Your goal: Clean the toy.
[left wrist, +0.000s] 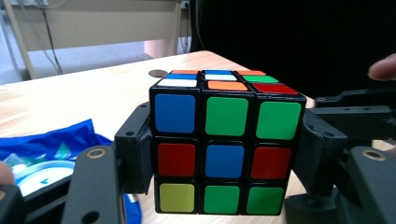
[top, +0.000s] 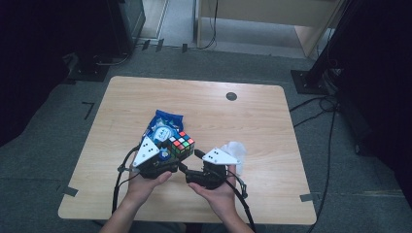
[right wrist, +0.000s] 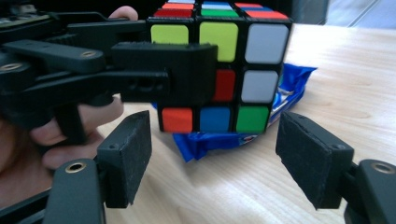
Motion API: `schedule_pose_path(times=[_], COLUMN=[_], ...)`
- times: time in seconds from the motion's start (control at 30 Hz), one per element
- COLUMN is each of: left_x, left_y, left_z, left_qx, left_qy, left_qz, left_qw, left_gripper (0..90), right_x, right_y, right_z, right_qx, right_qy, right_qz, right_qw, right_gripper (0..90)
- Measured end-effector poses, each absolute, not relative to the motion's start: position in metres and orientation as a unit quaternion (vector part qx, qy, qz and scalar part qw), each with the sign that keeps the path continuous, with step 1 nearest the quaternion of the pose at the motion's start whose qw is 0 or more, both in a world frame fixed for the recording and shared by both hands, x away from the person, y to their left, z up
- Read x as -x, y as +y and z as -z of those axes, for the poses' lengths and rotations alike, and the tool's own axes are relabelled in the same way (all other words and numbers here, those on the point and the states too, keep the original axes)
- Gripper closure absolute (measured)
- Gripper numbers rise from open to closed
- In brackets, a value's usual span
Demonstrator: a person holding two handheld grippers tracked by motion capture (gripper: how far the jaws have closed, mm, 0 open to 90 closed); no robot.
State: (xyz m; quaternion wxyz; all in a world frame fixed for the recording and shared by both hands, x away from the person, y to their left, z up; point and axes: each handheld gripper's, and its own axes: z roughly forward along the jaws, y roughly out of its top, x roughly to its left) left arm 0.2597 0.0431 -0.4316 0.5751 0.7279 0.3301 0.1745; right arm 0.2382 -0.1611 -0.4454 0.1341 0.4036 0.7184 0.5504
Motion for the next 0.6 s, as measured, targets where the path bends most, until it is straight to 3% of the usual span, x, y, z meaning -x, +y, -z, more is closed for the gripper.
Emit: schedule_pose_path(times=[0.13,0.2,0.6], left_x=[-0.2572,-0.2564,-0.2569], left_y=[0.0376,0.0354,0.0347], left_z=[0.4318,0.4324,0.4342], left_qx=[-0.732,-0.733,-0.739], left_qy=[0.324,0.321,0.322], left_qz=[-0.169,-0.167,-0.168], left_qw=[0.576,0.575,0.567], left_gripper=[33.7,33.7,33.6], right_x=[-0.2394,-0.2382,-0.2417], right_y=[-0.1596,-0.1599,-0.1634], right_z=[0.4488,0.4495,0.4524], right_qx=[-0.405,-0.407,-0.401], right_qy=[0.718,0.713,0.717], right_qz=[-0.550,-0.552,-0.553], right_qw=[0.138,0.144,0.137], right_gripper=[28.0,33.5,34.6])
